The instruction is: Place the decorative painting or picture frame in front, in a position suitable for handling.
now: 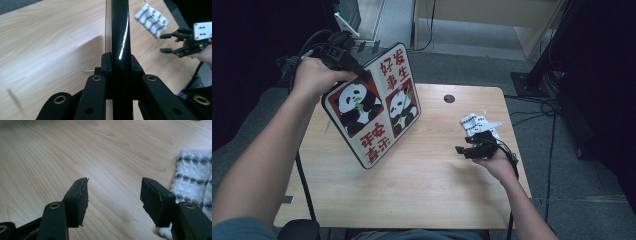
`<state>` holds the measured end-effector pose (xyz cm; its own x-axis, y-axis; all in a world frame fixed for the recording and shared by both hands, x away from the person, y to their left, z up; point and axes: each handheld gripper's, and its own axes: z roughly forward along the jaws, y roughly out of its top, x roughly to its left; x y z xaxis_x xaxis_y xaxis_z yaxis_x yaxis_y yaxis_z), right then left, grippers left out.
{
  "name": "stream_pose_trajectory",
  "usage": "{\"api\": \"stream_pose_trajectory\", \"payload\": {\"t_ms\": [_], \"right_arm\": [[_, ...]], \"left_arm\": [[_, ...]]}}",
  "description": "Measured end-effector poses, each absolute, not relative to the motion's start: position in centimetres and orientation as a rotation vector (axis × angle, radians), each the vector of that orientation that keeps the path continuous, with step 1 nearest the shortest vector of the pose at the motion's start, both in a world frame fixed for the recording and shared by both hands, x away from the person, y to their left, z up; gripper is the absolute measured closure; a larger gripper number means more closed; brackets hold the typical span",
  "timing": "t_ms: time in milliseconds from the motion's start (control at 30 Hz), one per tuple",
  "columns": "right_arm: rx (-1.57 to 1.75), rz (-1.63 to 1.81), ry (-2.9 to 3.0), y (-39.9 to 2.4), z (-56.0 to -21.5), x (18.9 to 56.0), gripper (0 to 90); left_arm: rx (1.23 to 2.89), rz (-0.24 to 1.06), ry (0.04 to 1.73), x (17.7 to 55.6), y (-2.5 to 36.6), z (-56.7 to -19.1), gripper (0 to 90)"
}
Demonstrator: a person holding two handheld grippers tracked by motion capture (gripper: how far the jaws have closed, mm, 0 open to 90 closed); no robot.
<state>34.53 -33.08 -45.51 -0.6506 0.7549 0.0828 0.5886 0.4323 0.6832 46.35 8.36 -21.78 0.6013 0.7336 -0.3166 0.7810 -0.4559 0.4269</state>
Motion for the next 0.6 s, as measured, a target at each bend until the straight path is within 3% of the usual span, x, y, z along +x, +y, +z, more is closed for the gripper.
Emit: {"api": "stream_pose_trajectory", "payload": {"t_ms": [300,600], "right_arm": [[1.188,1.031,2.434,-33.7,-45.6,34.6,40.5],[1.194,1.032,2.418,-33.8,-45.4,34.4,40.3]], "left_arm": [[2.300,-0.167,1.126,45.1,4.4,-22.8,80.5],[2.304,-0.174,1.116,44.3,3.0,-24.0,79.8]]}}
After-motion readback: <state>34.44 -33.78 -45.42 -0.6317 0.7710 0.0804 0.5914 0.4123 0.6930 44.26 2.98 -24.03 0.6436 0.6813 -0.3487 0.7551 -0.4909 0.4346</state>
